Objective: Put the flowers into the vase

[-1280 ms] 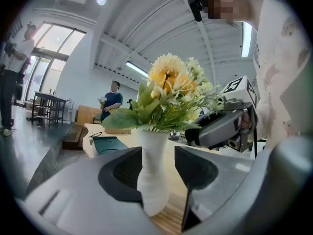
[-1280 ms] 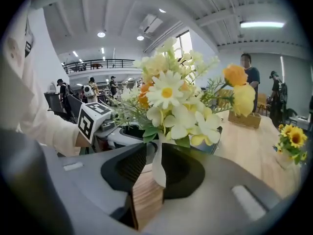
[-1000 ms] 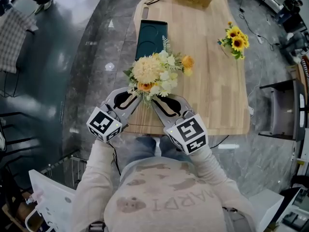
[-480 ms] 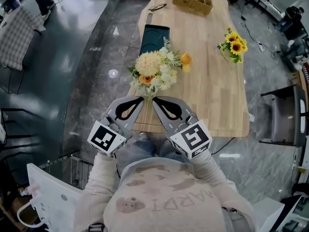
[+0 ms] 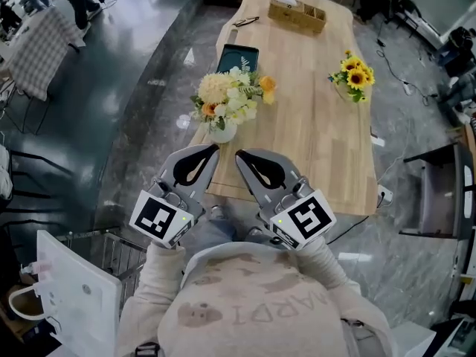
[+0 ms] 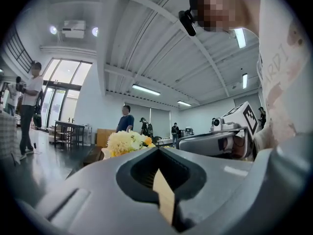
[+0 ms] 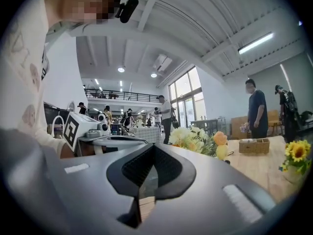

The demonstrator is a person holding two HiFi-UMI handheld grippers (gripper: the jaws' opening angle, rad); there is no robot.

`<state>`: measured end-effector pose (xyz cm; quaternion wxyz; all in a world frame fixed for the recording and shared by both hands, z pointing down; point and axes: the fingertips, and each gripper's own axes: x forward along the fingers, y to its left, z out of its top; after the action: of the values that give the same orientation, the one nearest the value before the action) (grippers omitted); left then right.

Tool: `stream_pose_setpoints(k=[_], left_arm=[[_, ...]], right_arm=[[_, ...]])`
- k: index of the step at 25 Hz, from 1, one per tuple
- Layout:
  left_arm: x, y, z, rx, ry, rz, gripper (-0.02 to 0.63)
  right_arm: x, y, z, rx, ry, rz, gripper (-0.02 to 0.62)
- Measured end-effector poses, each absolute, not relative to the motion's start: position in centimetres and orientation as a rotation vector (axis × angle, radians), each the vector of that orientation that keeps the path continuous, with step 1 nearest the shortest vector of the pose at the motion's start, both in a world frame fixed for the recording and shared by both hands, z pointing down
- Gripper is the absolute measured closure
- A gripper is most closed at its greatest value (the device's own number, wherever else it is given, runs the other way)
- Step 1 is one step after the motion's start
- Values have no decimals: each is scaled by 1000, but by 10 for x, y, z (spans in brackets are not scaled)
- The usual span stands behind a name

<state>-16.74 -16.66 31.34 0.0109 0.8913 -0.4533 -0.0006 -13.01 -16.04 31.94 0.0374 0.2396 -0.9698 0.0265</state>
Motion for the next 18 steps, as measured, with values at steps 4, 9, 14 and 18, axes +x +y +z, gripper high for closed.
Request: stream_pose_setpoints(k=[4,9,14,18], left_arm=[[-148,-149,303,2764,-1448,-18,606],[-129,-129,295,2749,-1483,-22,606],[-117,-114,286,2744,-1512,-27,606],[-110,-105,283,2743,-1519,-30,606]], right_arm=[[-112,-147,306,706,-3015,75,569],[-96,-133,298,688,-3042,68,570],[-88,-118,292,659,-3058,46,569],[-83,-108,290,641,-3060,35,569]])
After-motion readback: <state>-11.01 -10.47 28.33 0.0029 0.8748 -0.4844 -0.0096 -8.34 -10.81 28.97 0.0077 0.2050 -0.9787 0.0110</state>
